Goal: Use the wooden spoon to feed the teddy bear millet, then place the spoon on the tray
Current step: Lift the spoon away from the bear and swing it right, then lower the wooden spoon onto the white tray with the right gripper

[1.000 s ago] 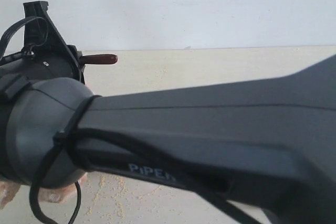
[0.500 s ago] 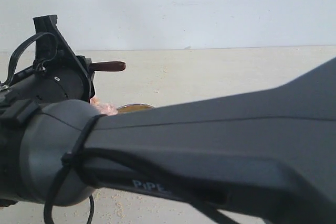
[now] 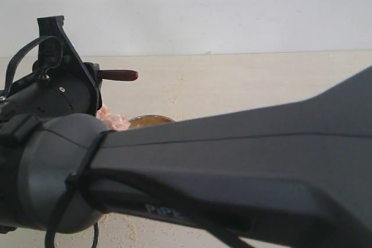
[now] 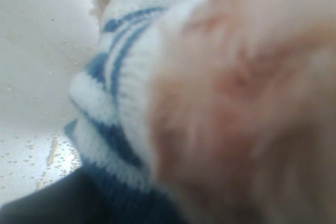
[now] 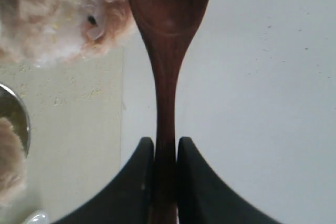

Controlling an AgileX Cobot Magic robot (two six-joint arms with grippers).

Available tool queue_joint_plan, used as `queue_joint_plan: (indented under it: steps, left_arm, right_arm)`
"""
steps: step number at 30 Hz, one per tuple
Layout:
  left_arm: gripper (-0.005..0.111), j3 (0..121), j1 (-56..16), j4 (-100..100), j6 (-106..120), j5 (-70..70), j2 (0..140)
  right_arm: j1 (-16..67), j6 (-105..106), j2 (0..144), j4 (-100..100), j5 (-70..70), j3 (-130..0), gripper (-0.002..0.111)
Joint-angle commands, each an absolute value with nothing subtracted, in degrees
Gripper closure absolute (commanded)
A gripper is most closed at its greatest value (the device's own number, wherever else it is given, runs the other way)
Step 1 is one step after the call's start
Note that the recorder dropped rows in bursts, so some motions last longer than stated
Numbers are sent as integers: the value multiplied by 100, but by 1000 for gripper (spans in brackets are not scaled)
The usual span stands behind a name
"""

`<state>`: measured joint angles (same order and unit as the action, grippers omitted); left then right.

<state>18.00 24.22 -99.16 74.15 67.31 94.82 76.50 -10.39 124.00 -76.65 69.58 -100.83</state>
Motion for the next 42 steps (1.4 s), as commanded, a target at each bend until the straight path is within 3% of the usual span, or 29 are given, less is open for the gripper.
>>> queue_joint_plan:
  steps: [1,10,19,29,36,42]
  left_arm:
    - [102,1807,2438,-9995,7508,6917,9463]
    - [102,1807,2438,-9995,7757,6917,9463]
    - [102,1807,2438,-9995,7974,6917,9463]
    - [102,1807,2438,-9995,7975,6996,9463]
    - [102,1807,2438,-9995,7975,6996,9463]
    - [102,1807,2438,-9995,7975,6996,9463]
  right_arm:
    - [7652,-1021,12158,-7329,6996,-10057,109]
    - [7408,-681,10853,-6053,6903,-10057,109]
    - [5701,0,9547,-2434,6844,-10057,109]
    - [4767,0,8835,-2067,6996,-10046,109]
    - [4174,-83,8159,-2057,6996,-8809,109]
    - [3557,-236,7424,-2002,6097,-7062,109]
